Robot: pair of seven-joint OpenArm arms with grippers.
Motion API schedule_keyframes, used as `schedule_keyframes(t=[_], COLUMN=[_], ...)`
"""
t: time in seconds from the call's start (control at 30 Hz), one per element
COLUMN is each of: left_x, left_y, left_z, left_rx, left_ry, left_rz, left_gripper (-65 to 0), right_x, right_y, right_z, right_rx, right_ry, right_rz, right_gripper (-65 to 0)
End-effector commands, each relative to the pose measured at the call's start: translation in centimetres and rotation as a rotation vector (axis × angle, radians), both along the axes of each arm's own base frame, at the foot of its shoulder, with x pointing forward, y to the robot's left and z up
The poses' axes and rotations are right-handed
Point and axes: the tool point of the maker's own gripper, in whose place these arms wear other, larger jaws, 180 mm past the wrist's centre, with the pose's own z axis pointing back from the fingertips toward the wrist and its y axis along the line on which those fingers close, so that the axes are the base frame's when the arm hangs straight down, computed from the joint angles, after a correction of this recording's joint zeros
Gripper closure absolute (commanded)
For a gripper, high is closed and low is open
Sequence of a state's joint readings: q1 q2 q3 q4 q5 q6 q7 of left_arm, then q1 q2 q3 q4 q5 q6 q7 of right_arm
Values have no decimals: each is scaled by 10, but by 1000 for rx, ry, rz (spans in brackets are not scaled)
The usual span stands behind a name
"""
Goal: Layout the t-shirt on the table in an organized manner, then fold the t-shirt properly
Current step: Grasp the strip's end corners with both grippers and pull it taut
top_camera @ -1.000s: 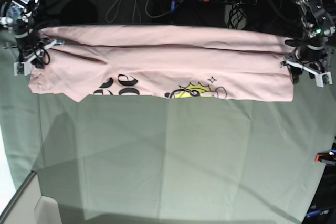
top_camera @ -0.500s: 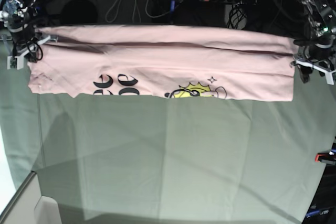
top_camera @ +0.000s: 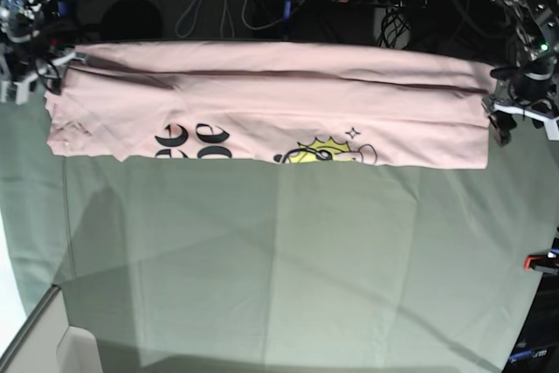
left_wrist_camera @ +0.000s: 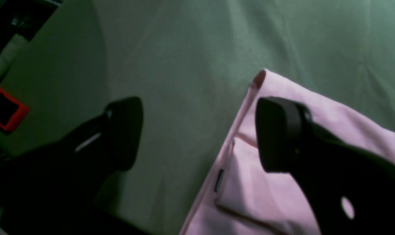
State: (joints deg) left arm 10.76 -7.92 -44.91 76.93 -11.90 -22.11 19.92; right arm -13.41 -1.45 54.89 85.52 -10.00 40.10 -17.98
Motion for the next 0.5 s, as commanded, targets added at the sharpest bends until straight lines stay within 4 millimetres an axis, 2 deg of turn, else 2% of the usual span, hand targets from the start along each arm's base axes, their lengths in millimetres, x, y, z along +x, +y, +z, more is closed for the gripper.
schedule_keyframes(t=[0.0,0.2,0.4,0.47], left_x=[6,6,6,3], left_y=[8,3,1,1], left_z=[13,11,8,0], left_rx=[22,11,1,-12], left_ry=[-43,-42,-40,-24], left_rz=[5,1,3,8], left_gripper=[-520,-520,-520,-520], right_x=[3,6,37,46], right_y=[-7,-9,7,18], right_z=[11,21,54,57], right_rx=[-23,-47,-73,-66], right_ry=[-38,-58,-175,-193], right_rz=[-5,-5,6,28], right_gripper=[-353,-354,-354,-354])
